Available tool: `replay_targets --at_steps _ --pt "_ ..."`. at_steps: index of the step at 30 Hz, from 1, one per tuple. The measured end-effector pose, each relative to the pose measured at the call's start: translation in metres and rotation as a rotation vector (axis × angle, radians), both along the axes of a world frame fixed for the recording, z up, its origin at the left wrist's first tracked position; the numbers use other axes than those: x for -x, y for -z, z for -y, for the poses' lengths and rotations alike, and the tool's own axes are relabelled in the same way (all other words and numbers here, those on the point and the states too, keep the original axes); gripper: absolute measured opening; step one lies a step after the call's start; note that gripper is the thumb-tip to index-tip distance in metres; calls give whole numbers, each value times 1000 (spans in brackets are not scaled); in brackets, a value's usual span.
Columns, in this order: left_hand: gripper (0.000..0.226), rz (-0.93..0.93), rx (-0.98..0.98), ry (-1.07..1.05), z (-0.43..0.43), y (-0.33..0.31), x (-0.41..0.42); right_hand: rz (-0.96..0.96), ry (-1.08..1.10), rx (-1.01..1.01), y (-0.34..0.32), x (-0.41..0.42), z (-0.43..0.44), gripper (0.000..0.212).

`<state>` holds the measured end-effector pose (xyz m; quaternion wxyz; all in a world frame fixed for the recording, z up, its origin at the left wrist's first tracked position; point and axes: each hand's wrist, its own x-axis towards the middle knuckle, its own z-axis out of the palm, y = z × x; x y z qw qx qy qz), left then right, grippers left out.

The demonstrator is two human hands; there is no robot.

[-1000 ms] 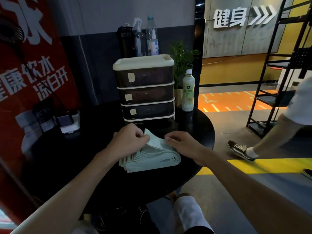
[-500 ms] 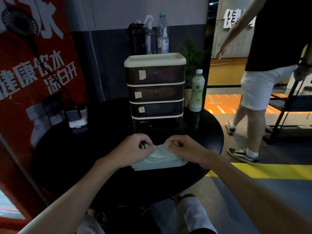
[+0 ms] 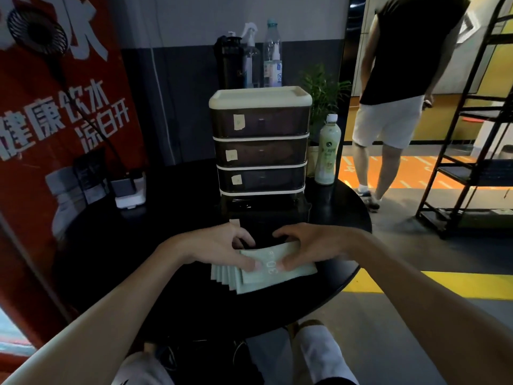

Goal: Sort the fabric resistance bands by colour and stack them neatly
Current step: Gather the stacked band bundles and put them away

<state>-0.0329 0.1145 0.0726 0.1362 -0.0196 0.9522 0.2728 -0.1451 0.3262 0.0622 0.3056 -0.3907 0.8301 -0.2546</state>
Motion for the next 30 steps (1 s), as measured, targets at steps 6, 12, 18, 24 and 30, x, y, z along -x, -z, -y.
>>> replay_targets --at_steps 6,12,18,24,30 --pt "49 -73 59 67 -13 6 -11 -145 -68 26 4 -13 -3 59" --pt "42 -362 48 38 -12 8 -15 -419 28 275 12 -22 0 56" --pt "61 -360 221 47 -8 22 -16 -682 -27 -34 24 -16 2 78" --pt "90 -543 45 -40 2 50 -27 -566 53 122 34 -17 -2 90" --pt "93 -638 -292 -131 7 65 -28 -977 -18 5 34 -31 2 101"
